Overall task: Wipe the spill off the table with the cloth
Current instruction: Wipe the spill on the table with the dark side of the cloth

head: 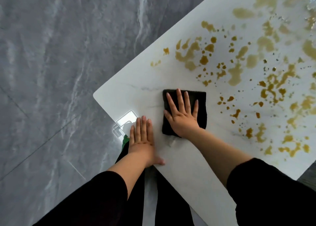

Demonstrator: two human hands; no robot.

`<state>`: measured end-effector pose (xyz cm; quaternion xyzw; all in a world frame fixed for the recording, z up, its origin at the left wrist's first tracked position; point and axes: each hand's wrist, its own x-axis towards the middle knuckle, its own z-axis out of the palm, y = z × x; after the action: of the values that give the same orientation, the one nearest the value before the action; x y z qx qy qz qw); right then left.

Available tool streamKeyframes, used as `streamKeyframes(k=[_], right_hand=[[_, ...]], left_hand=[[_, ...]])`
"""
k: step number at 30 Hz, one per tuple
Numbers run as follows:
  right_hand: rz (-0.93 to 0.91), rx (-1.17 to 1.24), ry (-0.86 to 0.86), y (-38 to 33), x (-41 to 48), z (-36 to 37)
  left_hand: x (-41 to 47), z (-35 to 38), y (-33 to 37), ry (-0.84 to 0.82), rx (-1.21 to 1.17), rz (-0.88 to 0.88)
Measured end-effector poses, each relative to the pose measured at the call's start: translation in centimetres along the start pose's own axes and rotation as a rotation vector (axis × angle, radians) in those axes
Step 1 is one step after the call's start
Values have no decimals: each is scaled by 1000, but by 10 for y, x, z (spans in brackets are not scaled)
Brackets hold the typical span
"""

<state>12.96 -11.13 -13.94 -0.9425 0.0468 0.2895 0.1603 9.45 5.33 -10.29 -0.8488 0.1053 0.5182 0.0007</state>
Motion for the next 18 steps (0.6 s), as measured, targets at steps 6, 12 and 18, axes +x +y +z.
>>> streamKeyframes(k=[6, 12, 18], right_hand=[[-2, -2, 106, -24, 75, -39], [-30, -20, 34, -10, 7, -7], [15, 6, 60, -28, 68, -32]], left_hand=[[2, 2, -1, 29, 11, 16], [-1, 0, 1, -6, 10, -4], [3, 6, 0, 54, -3, 11]])
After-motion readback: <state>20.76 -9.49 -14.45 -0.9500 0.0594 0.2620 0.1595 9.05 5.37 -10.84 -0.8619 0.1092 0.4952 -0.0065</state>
